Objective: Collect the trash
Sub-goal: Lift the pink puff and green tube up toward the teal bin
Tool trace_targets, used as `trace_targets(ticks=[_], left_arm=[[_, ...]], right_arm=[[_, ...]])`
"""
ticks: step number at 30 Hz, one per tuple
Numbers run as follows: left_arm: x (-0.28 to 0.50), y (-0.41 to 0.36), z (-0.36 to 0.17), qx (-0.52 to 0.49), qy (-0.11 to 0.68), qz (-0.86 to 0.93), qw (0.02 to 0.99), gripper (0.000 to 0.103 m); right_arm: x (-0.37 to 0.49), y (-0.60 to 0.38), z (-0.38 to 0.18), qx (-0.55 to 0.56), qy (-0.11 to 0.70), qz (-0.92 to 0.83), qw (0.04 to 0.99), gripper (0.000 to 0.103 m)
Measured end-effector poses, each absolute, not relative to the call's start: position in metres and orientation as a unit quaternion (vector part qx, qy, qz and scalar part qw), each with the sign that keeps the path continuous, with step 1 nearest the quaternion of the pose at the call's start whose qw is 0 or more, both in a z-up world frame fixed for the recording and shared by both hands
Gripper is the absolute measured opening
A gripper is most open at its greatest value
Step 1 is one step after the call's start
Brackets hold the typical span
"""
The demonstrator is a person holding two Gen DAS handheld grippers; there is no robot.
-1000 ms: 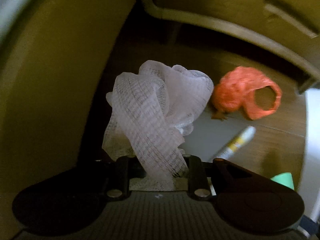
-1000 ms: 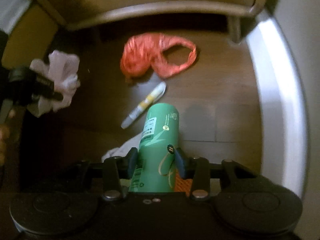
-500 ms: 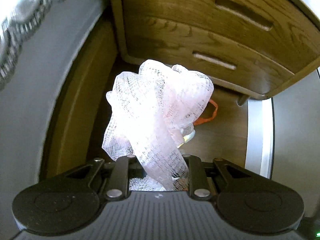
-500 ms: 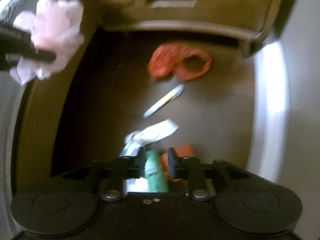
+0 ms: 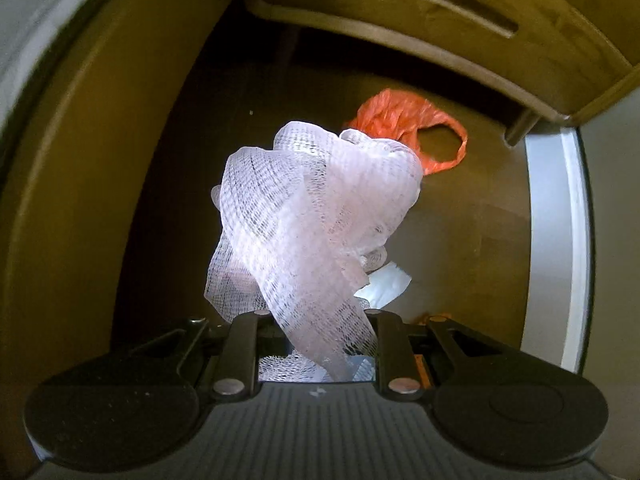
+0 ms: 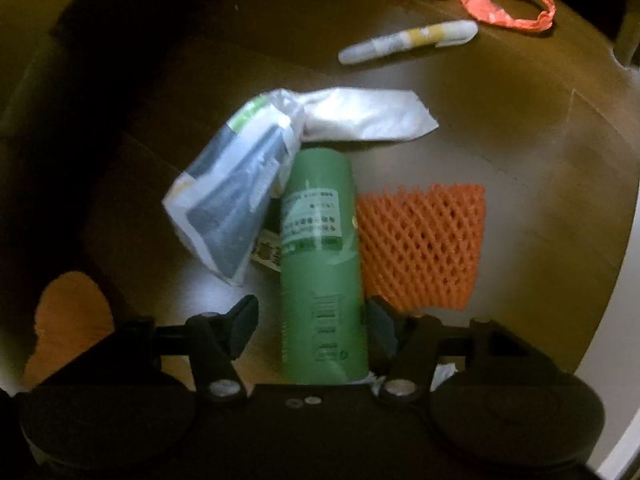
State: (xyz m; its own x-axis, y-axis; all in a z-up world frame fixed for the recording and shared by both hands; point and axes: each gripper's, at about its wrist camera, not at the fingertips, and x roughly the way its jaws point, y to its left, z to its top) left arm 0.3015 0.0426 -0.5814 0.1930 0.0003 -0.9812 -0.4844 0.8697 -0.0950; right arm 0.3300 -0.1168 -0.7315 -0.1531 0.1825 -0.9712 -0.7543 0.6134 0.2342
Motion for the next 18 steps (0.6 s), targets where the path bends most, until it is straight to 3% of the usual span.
trace_targets(ticks=[4,9,18], left_arm=[[0.299,0.044,-0.593,-0.199,0.615,0.161,0.746,0.02],[0.304,0.046,-0.596,-0.209,0.62,0.166,0.738,0.02],[0.298,0.05,-0.535,-0.229,0.619,0.177,0.73,0.02]], right_arm=[[0.326,-0.114,-0.742,-0.218,0.656,0.376,0.616,0.048],[0.324,-0.113,-0.732,-0.233,0.646,0.377,0.621,0.048],[0.34,-0.131,-0.631,-0.129,0.662,0.339,0.656,0.048]])
